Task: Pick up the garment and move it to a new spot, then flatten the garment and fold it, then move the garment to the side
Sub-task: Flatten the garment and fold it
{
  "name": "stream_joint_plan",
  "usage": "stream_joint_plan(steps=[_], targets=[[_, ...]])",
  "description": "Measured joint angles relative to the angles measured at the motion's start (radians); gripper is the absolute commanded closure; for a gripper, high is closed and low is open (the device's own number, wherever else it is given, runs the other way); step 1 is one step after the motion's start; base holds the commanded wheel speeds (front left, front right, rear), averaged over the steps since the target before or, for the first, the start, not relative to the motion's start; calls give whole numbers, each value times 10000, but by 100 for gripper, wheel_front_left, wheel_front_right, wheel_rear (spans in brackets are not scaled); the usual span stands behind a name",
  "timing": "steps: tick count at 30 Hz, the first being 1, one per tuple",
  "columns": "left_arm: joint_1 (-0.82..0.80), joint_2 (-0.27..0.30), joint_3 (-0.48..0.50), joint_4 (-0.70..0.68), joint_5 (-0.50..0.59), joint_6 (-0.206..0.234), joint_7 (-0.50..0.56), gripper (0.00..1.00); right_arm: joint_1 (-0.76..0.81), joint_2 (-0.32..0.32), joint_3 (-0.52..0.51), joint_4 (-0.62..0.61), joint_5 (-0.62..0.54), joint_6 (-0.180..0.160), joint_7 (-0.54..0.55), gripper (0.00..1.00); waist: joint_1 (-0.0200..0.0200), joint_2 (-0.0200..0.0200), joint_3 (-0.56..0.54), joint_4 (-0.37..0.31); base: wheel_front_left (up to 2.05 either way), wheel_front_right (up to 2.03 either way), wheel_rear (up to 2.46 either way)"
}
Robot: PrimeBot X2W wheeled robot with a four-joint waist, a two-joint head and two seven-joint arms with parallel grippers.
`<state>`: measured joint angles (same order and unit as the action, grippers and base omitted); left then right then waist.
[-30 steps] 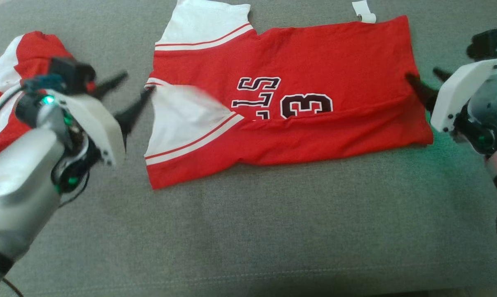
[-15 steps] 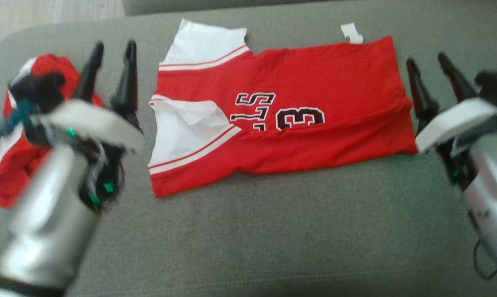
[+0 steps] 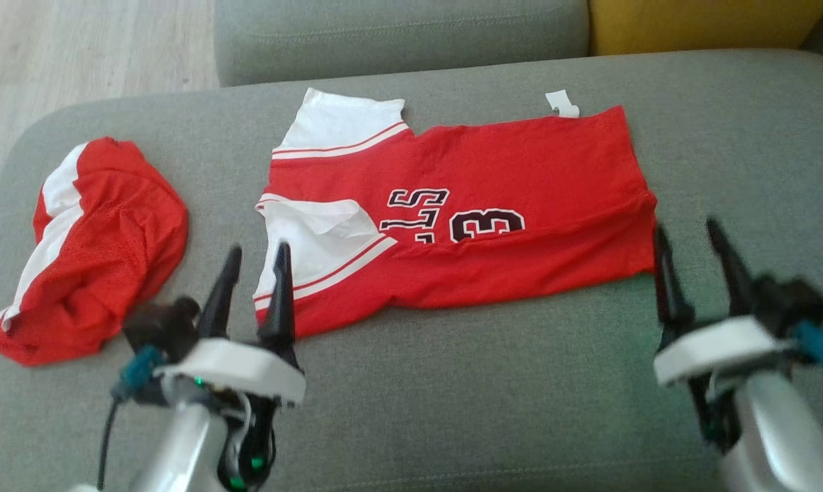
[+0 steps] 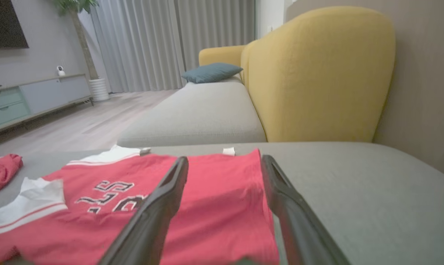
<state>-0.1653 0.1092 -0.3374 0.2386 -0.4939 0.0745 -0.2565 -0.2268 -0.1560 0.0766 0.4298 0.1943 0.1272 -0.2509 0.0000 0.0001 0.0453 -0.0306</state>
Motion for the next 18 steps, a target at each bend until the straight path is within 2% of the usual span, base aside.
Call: stream_joint_plan(steps=[4, 9, 13, 18], targets=[[306, -194, 244, 596, 451, -138, 0, 0, 571, 414, -209, -320, -441, 0, 0, 0, 0, 0, -10, -71, 0, 0, 0], [145, -211, 259, 1639, 968, -148, 0, 0, 516, 491, -339, -763, -550, 0, 71, 0, 0, 0, 134, -210, 0, 0, 0], [-296, -184, 255, 2876, 1156, 150, 343, 0, 514, 491, -407, -995, -550, 0, 240, 0, 0, 0, 292, -320, 0, 0, 0], [-767, -102, 219, 3870, 1367, 318, 757, 0, 492, 499, -416, -1193, -546, 0, 401, 0, 0, 0, 454, -430, 0, 0, 0]])
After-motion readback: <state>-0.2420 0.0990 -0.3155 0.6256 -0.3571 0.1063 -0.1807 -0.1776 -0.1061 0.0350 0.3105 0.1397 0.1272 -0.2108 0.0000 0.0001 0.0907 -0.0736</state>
